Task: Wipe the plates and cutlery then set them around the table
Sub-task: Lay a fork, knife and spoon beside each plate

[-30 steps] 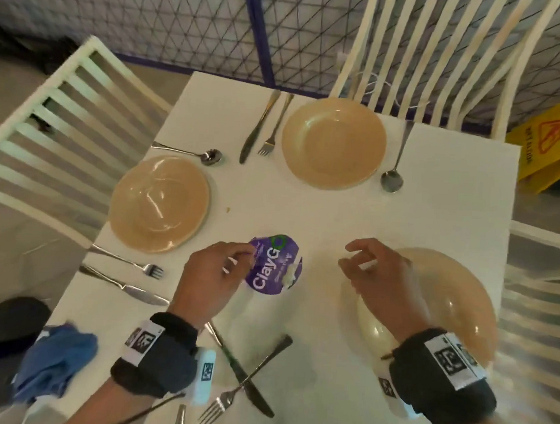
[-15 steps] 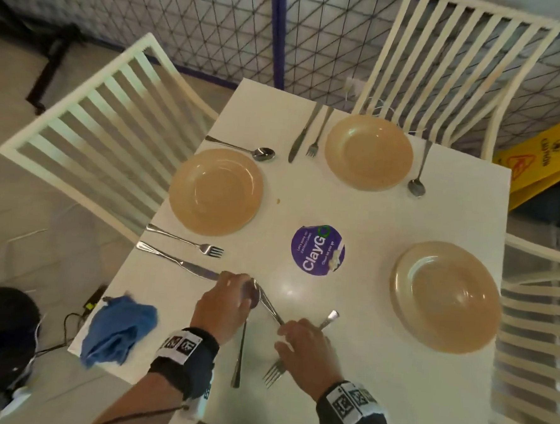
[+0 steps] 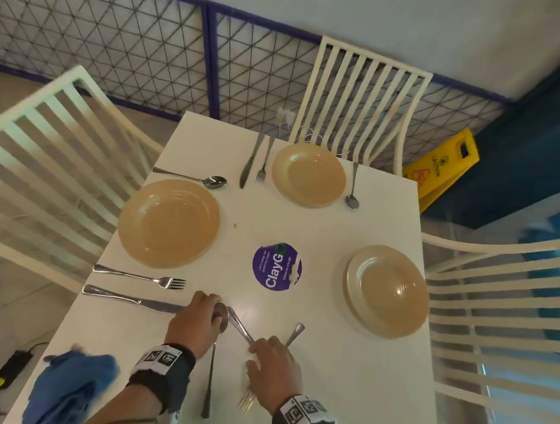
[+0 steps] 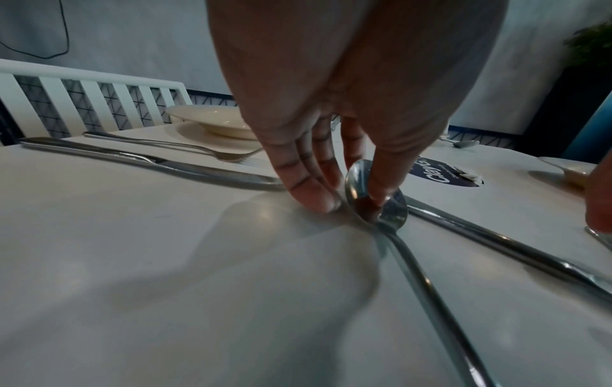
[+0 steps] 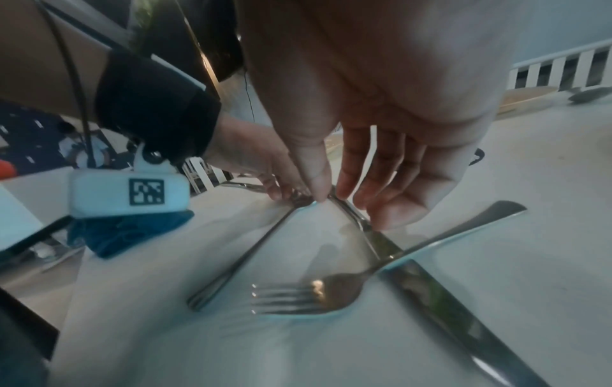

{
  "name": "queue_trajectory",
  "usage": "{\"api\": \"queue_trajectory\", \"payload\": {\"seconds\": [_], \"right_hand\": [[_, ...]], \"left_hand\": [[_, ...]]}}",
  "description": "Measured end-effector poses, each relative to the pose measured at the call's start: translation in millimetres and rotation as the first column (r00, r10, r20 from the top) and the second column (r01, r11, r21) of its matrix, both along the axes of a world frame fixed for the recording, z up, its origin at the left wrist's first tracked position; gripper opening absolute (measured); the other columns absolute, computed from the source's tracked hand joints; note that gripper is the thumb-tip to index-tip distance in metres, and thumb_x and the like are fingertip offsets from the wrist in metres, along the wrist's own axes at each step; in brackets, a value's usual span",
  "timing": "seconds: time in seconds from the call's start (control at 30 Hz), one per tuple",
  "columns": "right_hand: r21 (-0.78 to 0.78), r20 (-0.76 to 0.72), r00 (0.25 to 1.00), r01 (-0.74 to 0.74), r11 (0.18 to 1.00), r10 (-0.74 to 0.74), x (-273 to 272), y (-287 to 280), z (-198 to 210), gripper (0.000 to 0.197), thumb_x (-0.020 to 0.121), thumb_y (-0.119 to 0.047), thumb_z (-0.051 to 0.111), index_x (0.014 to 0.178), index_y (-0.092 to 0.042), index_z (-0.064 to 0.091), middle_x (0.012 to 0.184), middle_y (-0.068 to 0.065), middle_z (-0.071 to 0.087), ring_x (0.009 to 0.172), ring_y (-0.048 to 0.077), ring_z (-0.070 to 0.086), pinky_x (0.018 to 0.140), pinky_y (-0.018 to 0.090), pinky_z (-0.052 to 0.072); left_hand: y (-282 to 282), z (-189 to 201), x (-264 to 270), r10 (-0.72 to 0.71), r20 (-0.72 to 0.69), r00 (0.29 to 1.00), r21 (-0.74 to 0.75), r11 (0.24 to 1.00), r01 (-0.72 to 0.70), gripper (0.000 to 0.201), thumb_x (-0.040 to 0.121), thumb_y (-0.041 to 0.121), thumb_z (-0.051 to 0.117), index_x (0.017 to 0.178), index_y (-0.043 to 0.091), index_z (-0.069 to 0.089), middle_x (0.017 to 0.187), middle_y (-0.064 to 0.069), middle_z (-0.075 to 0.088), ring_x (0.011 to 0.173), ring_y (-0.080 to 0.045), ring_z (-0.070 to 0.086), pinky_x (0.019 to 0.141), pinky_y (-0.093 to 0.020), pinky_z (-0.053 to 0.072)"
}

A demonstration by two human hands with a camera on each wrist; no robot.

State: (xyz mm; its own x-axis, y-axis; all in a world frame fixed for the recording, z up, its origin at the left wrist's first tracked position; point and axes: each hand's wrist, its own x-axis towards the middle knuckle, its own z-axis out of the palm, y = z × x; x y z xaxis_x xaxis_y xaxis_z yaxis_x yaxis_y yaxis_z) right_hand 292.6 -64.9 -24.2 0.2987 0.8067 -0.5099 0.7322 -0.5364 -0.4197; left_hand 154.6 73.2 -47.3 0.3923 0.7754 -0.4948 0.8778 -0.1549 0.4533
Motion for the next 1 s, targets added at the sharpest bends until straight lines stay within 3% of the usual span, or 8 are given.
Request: {"api": "queue_trajectory", "payload": {"seconds": [0.13,0.3,0.47,0.6,0.7,0.83,0.93,1.0], "right_hand": [[-0.06,0.053,0.995,-0.084,0.995,0.088,14,-8,-11,0.035,0.088,-0.016,0.067,0.121,-0.027,0.058,0.127,-0.005,0.046,0.116,0.021,0.053,0.088,0.036,0.053],[-0.042,0.117,0.972,-0.202,0.979,0.205,31,-20,-29,0.032,0.09,-0.007,0.062,0.112,-0.029,0.058,0.124,-0.006,0.048,0.104,0.022,0.06,0.081,0.038,0.057],[-0.048,0.115,0.957,-0.262,0.964,0.266,50,-14,-30,0.018,0.094,-0.012,0.056,0.109,-0.022,0.056,0.111,-0.001,0.056,0.097,0.027,0.063,0.078,0.042,0.055],[-0.139,0.166,0.905,-0.373,0.917,0.393,65,-14,-29,0.02,0.1,-0.028,0.049,0.113,-0.017,0.059,0.116,0.003,0.055,0.108,0.028,0.057,0.089,0.044,0.05],[-0.194,0.219,0.835,-0.471,0.861,0.506,74,-19,-28,0.023,0.1,-0.024,0.049,0.118,-0.014,0.056,0.123,0.007,0.054,0.118,0.029,0.048,0.088,0.043,0.049],[-0.264,0.287,0.754,-0.531,0.805,0.591,78,-25,-26,0.027,0.097,-0.017,0.05,0.123,-0.009,0.053,0.126,0.012,0.053,0.119,0.033,0.046,0.092,0.046,0.041],[-0.276,0.269,0.767,-0.518,0.81,0.582,82,-27,-20,0.027,0.098,-0.022,0.047,0.122,-0.01,0.052,0.127,0.011,0.055,0.118,0.032,0.046,0.093,0.046,0.04],[-0.209,0.226,0.824,-0.48,0.852,0.52,87,-27,-8,0.044,0.098,-0.042,0.028,0.119,-0.012,0.053,0.124,0.008,0.055,0.116,0.029,0.047,0.092,0.043,0.04]], "left_hand": [[0,2,-2,-0.025,-0.017,1.0,0.004,1.0,0.025,0.026,0.097,0.027,0.058,0.122,0.025,0.054,0.124,0.001,0.048,0.099,-0.023,0.065,0.086,-0.038,0.055],[-2,4,-2,-0.03,-0.026,0.999,0.014,0.999,0.031,0.029,0.098,0.025,0.058,0.126,0.022,0.054,0.127,0.0,0.049,0.101,-0.023,0.064,0.084,-0.031,0.05],[-4,6,-2,-0.023,-0.024,0.999,0.028,0.999,0.023,0.029,0.097,0.025,0.059,0.126,0.022,0.055,0.126,0.0,0.05,0.1,-0.022,0.064,0.084,-0.03,0.051],[-4,7,-1,-0.021,-0.026,0.999,0.04,0.999,0.022,0.028,0.098,0.025,0.058,0.125,0.022,0.056,0.125,0.001,0.051,0.098,-0.021,0.063,0.079,-0.027,0.048],[-4,6,-2,-0.026,-0.028,0.999,0.048,0.998,0.027,0.027,0.098,0.025,0.057,0.124,0.022,0.056,0.124,0.0,0.051,0.096,-0.02,0.063,0.079,-0.027,0.049],[-6,9,-3,-0.019,-0.034,0.999,0.022,1.0,0.019,0.031,0.097,0.023,0.057,0.128,0.023,0.053,0.127,-0.001,0.051,0.101,-0.024,0.064,0.083,-0.031,0.051],[-7,16,-5,-0.003,-0.031,1.0,0.025,1.0,0.004,0.037,0.097,0.025,0.057,0.134,0.026,0.05,0.131,0.0,0.048,0.102,-0.025,0.064,0.083,-0.034,0.052],[-6,25,-7,-0.02,-0.035,0.999,0.073,0.997,0.023,0.041,0.096,0.027,0.058,0.136,0.028,0.048,0.135,0.001,0.044,0.101,-0.023,0.065,0.077,-0.033,0.051]]}}
